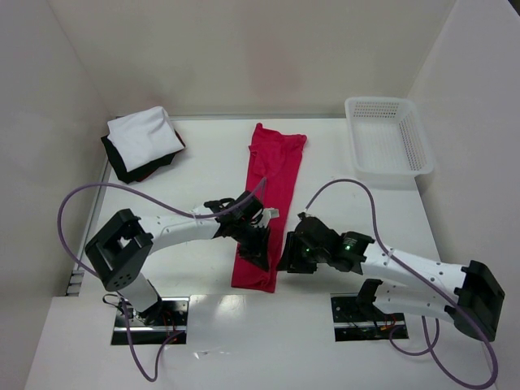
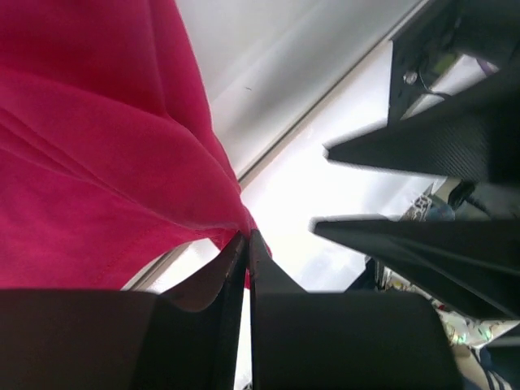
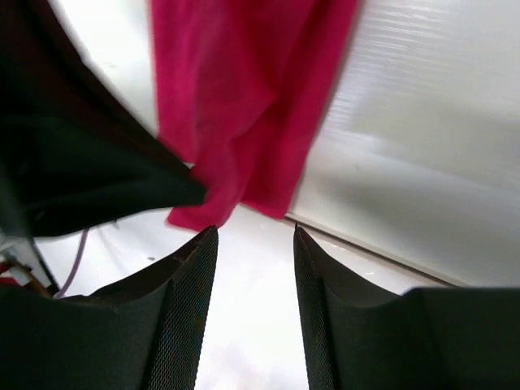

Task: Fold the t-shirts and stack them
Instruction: Rotate the tshirt 90 degrees

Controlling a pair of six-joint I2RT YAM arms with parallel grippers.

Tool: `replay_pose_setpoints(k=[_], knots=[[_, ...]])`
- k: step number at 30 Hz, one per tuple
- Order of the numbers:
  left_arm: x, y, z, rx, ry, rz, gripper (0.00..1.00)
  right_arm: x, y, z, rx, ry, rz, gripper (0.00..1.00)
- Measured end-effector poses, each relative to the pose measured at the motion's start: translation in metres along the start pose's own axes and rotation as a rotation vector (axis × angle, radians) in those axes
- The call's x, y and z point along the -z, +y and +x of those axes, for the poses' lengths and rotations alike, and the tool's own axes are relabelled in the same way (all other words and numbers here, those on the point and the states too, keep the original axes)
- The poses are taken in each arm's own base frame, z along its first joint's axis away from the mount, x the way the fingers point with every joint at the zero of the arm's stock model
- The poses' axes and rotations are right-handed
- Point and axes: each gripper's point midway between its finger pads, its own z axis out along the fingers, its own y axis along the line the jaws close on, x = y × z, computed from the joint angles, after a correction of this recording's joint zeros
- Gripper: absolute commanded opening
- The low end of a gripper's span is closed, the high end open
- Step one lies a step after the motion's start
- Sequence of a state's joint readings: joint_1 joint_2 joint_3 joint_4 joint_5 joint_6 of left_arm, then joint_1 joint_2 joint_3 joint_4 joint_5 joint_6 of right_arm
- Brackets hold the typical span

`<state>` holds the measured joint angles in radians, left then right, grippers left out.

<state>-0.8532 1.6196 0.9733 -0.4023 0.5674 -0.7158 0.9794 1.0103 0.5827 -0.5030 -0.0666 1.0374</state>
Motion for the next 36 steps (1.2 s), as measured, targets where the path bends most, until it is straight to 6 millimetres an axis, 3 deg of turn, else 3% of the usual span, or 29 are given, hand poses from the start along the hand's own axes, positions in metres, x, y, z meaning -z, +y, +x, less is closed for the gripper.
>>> replay_pose_setpoints(k=[7,13,16,21,25,26,29,31,36], knots=[[0.017,-0.003,-0.016,0.028,-0.089,0.007,0.1,0.025,0.018,-0.003,0.043,-0.042,-0.13,0.5],[0.019,-0.009,-0.017,0.029,-0.09,0.034,0.11,0.017,0.006,0.005,0.056,-0.008,-0.095,0.56],[0.018,-0.006,-0.014,0.033,-0.082,0.034,0.11,0.014,0.003,0.006,0.066,0.001,-0.083,0.57],[0.015,0.014,0.008,0.081,-0.054,-0.009,0.12,0.013,0.002,0.006,0.075,0.003,-0.078,0.57],[0.021,0.024,0.024,0.126,-0.061,-0.039,0.28,0.013,0.002,0.007,0.077,0.004,-0.077,0.61],[0.022,0.025,0.026,0.13,-0.067,-0.044,0.44,0.012,0.002,0.007,0.076,0.005,-0.075,0.62],[0.026,0.028,0.026,0.144,-0.084,-0.064,0.62,0.01,0.0,0.007,0.082,0.008,-0.066,0.7],[0.026,0.03,0.026,0.152,-0.09,-0.079,0.79,0.008,-0.003,0.006,0.089,0.007,-0.053,0.78],[0.029,0.044,0.028,0.179,-0.099,-0.16,0.85,0.004,-0.004,-0.003,0.104,-0.025,-0.014,0.78]])
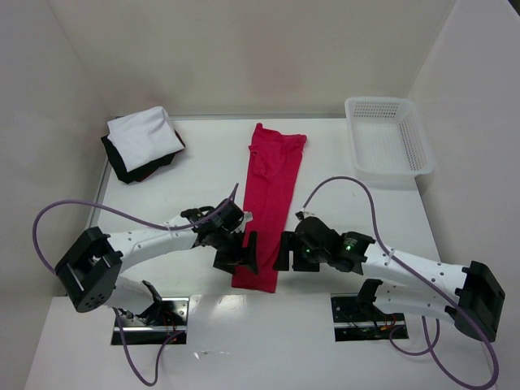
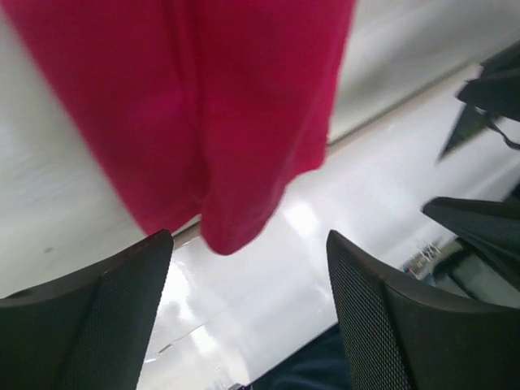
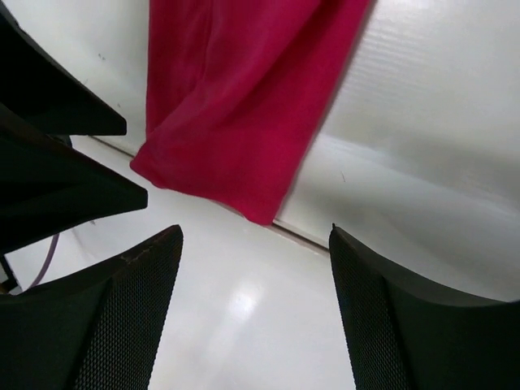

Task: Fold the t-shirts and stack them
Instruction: Rotate the tshirt 90 degrees, then grab the bottom of the folded rectangular tshirt with both arms

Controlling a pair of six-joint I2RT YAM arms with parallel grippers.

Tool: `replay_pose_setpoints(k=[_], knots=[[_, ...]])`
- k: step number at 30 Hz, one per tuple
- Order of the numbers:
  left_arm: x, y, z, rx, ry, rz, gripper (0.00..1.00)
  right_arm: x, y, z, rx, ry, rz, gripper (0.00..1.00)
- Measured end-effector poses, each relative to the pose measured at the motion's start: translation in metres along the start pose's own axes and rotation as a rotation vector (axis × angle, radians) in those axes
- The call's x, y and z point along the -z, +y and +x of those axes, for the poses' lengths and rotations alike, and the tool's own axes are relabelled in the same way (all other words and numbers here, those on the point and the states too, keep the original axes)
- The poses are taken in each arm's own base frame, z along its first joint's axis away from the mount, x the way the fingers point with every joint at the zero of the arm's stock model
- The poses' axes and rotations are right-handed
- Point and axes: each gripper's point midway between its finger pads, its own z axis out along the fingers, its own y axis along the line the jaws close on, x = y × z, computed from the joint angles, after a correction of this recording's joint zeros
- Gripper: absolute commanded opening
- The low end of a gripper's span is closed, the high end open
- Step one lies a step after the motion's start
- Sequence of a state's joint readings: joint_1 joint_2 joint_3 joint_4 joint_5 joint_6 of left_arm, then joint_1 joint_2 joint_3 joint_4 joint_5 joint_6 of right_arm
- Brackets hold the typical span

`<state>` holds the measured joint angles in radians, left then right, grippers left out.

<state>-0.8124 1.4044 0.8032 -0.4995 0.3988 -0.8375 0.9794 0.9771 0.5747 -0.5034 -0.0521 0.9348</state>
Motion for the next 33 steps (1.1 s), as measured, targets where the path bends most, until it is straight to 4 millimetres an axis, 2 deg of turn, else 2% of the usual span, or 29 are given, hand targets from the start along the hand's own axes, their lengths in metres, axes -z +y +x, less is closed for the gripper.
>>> replay_pose_setpoints(k=[2,4,8,9,16,23,33], knots=[[0.004,0.007,-0.003,0.007,-0.026,-0.045,0.86,-0.002,0.002,-0.003,0.007,-0.004,0.009,0.7],[0.01,0.011,-0.005,0.012,-0.061,-0.079,0.86,-0.006,0.001,-0.003,0.012,0.006,0.016,0.66],[0.02,0.018,-0.009,0.039,-0.131,-0.116,0.79,-0.012,-0.003,0.004,0.01,0.033,0.021,0.63],[0.019,0.027,-0.006,0.065,-0.138,-0.145,0.79,-0.015,-0.006,0.008,0.009,0.048,0.028,0.63],[-0.001,0.053,0.007,0.113,-0.087,-0.209,0.65,-0.032,-0.011,0.022,0.017,0.129,0.052,0.56],[-0.017,0.057,0.01,0.098,-0.032,-0.206,0.64,-0.049,-0.022,0.043,0.042,0.223,0.105,0.56],[-0.025,0.049,0.016,0.073,0.036,-0.147,0.64,-0.056,-0.007,0.046,0.058,0.236,0.047,0.56]])
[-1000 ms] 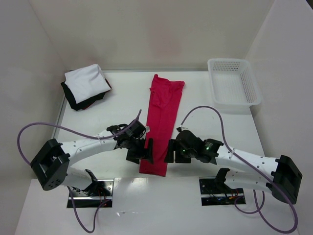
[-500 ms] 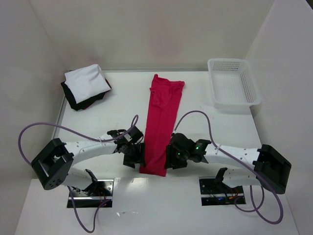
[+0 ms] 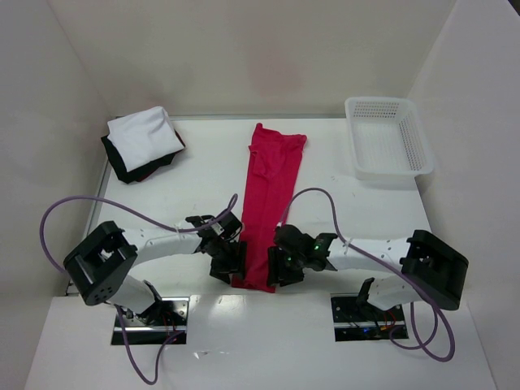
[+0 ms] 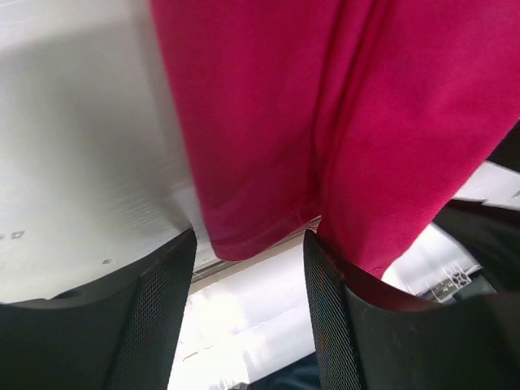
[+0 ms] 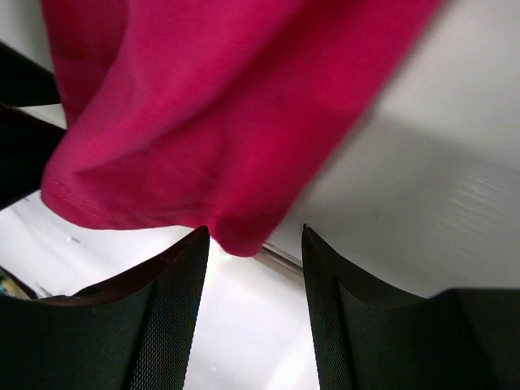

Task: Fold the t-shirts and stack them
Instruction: Grab the bottom of the folded rectangular tshirt with both arms

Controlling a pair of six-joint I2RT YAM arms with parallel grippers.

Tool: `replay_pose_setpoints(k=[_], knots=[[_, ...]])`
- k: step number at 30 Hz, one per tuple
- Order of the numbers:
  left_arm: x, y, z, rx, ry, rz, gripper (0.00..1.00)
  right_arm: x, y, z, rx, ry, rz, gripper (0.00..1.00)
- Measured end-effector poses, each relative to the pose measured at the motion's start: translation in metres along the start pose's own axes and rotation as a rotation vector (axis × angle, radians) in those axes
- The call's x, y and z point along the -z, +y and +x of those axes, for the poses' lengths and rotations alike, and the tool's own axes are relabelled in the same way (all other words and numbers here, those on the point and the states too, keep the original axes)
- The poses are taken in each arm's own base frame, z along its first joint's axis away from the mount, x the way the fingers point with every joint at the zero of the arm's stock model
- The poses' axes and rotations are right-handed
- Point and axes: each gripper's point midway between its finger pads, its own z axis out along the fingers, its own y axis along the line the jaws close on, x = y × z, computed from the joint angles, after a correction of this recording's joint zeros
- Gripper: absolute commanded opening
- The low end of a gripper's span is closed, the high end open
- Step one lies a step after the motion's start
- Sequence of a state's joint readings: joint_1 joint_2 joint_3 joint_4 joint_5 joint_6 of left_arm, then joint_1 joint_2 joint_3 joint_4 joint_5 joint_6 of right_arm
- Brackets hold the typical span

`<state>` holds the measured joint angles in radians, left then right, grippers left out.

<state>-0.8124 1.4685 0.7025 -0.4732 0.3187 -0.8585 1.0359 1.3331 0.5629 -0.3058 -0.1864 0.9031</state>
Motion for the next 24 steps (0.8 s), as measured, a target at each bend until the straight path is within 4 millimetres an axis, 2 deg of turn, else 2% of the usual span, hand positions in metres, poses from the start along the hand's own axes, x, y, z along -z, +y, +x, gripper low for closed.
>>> replay_pose_setpoints(k=[4,8,9,12,13,14,15,19,24], knots=[[-0.001,-0.003,0.002,-0.003,0.015,0.016,0.62,-0.006,0.008,0.002,0.012,0.017,-0.013,0.48],[-0.001,-0.003,0.002,-0.019,0.017,0.02,0.57,-0.013,0.016,0.002,0.018,0.033,-0.015,0.37],[-0.002,-0.002,0.002,-0.019,0.018,0.02,0.54,-0.014,0.018,0.002,0.018,0.037,-0.016,0.29],[-0.002,-0.002,0.002,-0.019,0.019,0.017,0.47,-0.019,0.018,0.004,0.015,0.044,-0.01,0.17],[-0.002,-0.001,0.003,-0.019,0.02,0.016,0.45,-0.019,0.018,0.004,0.012,0.043,-0.008,0.09],[-0.003,-0.001,0.003,-0.019,0.021,0.014,0.42,-0.019,0.017,0.003,0.009,0.04,-0.003,0.05],[-0.003,-0.001,0.003,-0.018,0.021,0.013,0.35,-0.019,0.017,0.003,0.002,0.039,0.001,0.02],[-0.003,0.0,0.003,-0.019,0.02,0.01,0.15,-0.017,0.014,0.002,-0.014,0.021,0.022,0.0],[-0.003,0.001,0.003,-0.033,0.021,0.009,0.0,-0.004,0.006,-0.004,-0.033,-0.039,0.059,0.0]])
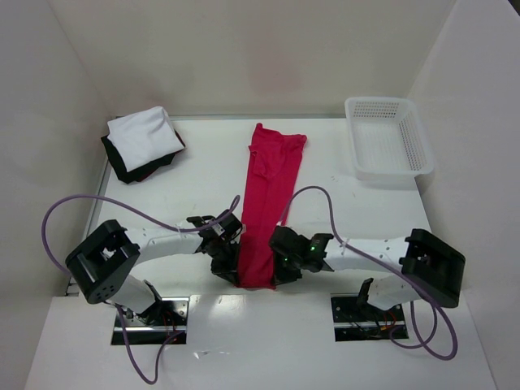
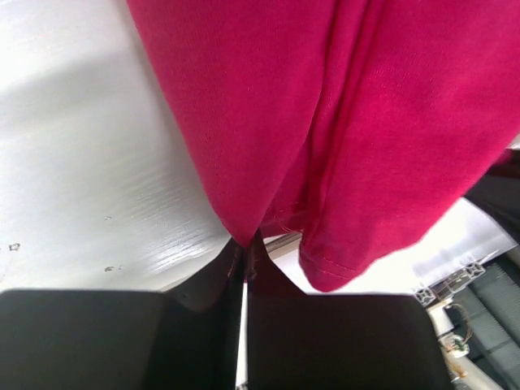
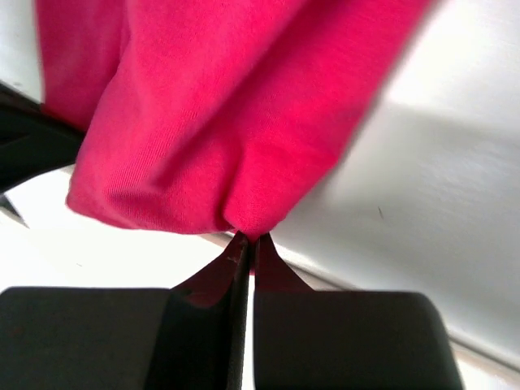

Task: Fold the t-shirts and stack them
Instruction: Grab the bottom of the folded rectangular tshirt with both arms, then fold the folded rectangular tshirt in 1/3 of the way

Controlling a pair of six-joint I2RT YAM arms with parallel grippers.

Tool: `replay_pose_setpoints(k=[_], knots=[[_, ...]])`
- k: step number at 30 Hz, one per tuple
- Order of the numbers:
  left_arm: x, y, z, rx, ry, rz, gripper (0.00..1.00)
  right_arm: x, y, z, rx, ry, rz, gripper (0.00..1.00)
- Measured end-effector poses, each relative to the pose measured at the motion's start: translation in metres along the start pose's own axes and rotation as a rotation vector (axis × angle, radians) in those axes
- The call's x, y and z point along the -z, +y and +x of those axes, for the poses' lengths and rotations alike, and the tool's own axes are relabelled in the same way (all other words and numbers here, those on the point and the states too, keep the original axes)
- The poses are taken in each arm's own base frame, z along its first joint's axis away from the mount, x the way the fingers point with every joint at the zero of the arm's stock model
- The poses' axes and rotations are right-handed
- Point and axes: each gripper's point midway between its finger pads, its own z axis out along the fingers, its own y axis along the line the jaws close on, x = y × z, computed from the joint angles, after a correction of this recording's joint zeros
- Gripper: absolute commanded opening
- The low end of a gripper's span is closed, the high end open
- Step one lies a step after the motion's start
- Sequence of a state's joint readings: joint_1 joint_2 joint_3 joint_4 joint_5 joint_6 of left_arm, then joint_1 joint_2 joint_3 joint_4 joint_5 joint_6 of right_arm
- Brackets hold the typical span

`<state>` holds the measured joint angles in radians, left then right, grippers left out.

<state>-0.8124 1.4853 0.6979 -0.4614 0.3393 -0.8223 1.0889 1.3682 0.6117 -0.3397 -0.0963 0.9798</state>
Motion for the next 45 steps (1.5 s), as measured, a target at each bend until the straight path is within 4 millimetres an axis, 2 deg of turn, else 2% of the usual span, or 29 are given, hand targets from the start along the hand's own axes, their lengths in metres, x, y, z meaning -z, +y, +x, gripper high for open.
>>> replay_pose_setpoints(k=[4,8,13,17,20,23,30,36,39,40,41,42,43,44,45], knots=[[0.001,-0.001,0.001,-0.012,0.006,0.001,0.0,0.015,0.001,-0.005,-0.027,-0.05,-0.02,0.0],[0.01,-0.011,-0.007,-0.046,-0.004,0.015,0.0,0.029,0.003,-0.009,-0.043,-0.089,-0.039,0.0],[0.036,-0.038,-0.035,-0.102,-0.07,0.054,0.0,0.039,-0.009,-0.027,-0.081,-0.139,-0.014,0.0],[0.066,-0.042,-0.083,-0.1,-0.176,0.099,0.0,0.053,-0.021,-0.07,-0.135,-0.234,-0.001,0.0],[0.081,-0.039,-0.121,-0.094,-0.221,0.132,0.0,0.069,-0.019,-0.11,-0.143,-0.316,-0.011,0.0],[0.079,-0.035,-0.151,-0.11,-0.215,0.137,0.0,0.077,-0.017,-0.143,-0.124,-0.364,0.0,0.0],[0.064,-0.027,-0.206,-0.139,-0.179,0.149,0.0,0.059,-0.043,-0.2,-0.12,-0.36,0.102,0.0],[0.076,-0.024,-0.27,-0.152,-0.248,0.191,0.0,0.057,-0.056,-0.252,-0.131,-0.415,0.117,0.0],[0.082,-0.028,-0.294,-0.173,-0.283,0.205,0.0,0.059,-0.062,-0.276,-0.135,-0.449,0.122,0.0],[0.083,-0.03,-0.301,-0.185,-0.294,0.209,0.02,0.059,-0.065,-0.282,-0.138,-0.457,0.125,0.01],[0.082,-0.031,-0.307,-0.192,-0.3,0.212,0.1,0.059,-0.069,-0.287,-0.143,-0.463,0.128,0.04],[0.08,-0.031,-0.311,-0.195,-0.302,0.214,0.15,0.057,-0.073,-0.293,-0.148,-0.466,0.133,0.18],[0.078,-0.031,-0.314,-0.194,-0.3,0.215,0.28,0.055,-0.075,-0.297,-0.15,-0.467,0.136,0.29],[0.074,-0.029,-0.317,-0.194,-0.298,0.214,0.43,0.053,-0.079,-0.301,-0.153,-0.466,0.144,0.4],[0.071,-0.026,-0.32,-0.192,-0.295,0.209,0.61,0.05,-0.083,-0.305,-0.152,-0.463,0.156,0.6]])
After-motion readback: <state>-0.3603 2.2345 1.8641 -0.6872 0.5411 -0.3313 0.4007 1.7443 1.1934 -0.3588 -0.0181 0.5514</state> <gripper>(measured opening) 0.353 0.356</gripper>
